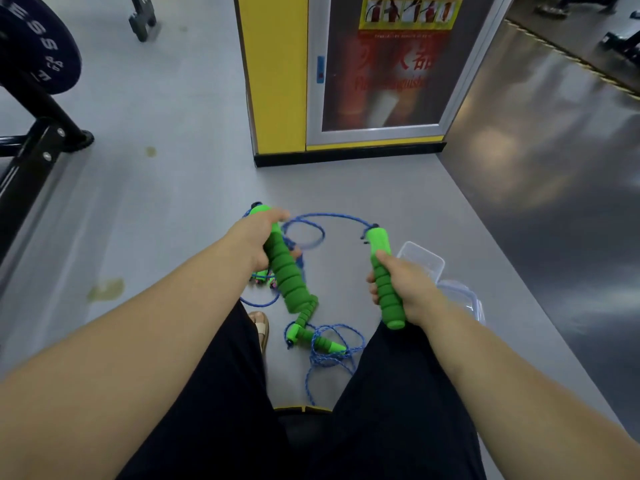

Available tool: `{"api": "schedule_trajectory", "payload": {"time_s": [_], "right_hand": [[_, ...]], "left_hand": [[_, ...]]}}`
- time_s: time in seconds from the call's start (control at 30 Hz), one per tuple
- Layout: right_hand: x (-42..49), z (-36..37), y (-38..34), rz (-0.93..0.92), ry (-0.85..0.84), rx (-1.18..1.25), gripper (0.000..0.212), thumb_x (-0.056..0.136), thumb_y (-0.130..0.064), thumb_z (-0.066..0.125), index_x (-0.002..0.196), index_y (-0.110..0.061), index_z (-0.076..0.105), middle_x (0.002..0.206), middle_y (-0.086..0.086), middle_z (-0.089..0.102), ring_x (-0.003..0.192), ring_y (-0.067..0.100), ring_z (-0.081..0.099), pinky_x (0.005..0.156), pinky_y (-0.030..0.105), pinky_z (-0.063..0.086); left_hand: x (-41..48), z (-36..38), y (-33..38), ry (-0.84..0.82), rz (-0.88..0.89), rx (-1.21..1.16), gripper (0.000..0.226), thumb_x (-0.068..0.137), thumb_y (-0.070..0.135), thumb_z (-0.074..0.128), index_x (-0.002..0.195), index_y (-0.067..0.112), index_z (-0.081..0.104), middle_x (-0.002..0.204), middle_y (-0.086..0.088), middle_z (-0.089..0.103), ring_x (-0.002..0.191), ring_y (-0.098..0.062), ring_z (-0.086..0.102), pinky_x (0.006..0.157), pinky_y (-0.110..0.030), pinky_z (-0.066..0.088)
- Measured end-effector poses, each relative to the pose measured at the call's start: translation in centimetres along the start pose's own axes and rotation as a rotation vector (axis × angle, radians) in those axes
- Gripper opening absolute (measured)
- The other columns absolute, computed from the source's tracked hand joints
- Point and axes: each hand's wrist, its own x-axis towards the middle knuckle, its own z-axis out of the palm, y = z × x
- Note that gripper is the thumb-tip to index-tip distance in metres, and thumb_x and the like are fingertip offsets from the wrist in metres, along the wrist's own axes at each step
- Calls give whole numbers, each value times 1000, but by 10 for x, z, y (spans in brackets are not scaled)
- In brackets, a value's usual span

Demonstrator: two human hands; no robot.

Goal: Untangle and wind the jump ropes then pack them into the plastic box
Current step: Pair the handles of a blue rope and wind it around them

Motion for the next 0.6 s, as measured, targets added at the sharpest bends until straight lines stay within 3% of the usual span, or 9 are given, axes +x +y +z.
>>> {"api": "schedule_trajectory", "payload": {"time_s": [0.07,0.1,0.17,0.3,0.37,0.43,0.47,0.53,0.6], "right_hand": [[2,-9,-11,129,101,280,31,97,-33,45,82,-6,48,68,10,52,49,17,47,38,20,44],[2,-11,-16,151,113,365,32,98,-34,44,83,-6,47,69,10,52,50,17,47,38,20,45],[1,-6,-23,156,76,403,29,98,-34,42,86,-7,46,73,12,55,51,19,52,39,21,47],[-6,21,-29,151,-120,361,28,99,-36,39,94,-10,47,86,15,60,71,26,59,50,30,56],[-7,30,-30,144,-183,325,28,97,-40,42,100,-13,50,92,12,63,78,26,61,69,38,55],[-8,36,-26,136,-208,283,28,95,-39,46,106,-14,52,99,10,63,91,29,58,85,45,49],[-10,39,-22,135,-233,276,30,95,-35,47,111,-10,52,102,11,62,93,29,56,85,46,50],[-15,45,-13,109,-298,308,33,96,-22,46,123,-2,49,102,14,61,81,26,63,65,37,57],[-20,47,-7,49,-339,305,23,96,-12,44,116,0,50,86,12,66,63,21,67,52,31,55]], "left_hand": [[6,-4,-6,20,-82,103,17,90,16,58,89,8,43,85,-12,43,73,-29,53,52,-49,55],[8,-2,-8,0,-105,130,19,89,17,60,92,8,43,86,-12,42,76,-29,52,60,-52,55],[7,8,-10,-44,-104,177,19,87,18,62,87,10,44,80,-9,41,69,-24,48,78,-49,51],[-2,34,-7,-184,-86,328,23,89,25,62,92,10,44,82,-12,50,62,-26,54,62,-38,52],[-4,41,-8,-184,-16,350,30,87,31,64,95,9,46,80,-11,54,54,-23,58,46,-30,54],[-6,42,-13,-122,86,376,32,85,35,66,85,8,49,67,-7,52,47,-18,51,40,-23,47],[-8,41,-15,-137,97,356,29,88,33,62,80,9,49,59,-6,52,45,-18,50,41,-23,45],[-13,40,-21,-217,58,269,22,93,24,49,77,10,50,51,-5,53,45,-19,50,45,-24,47],[-14,37,-27,-246,79,262,16,94,16,45,81,9,53,63,-9,53,49,-20,51,44,-25,50]]}}
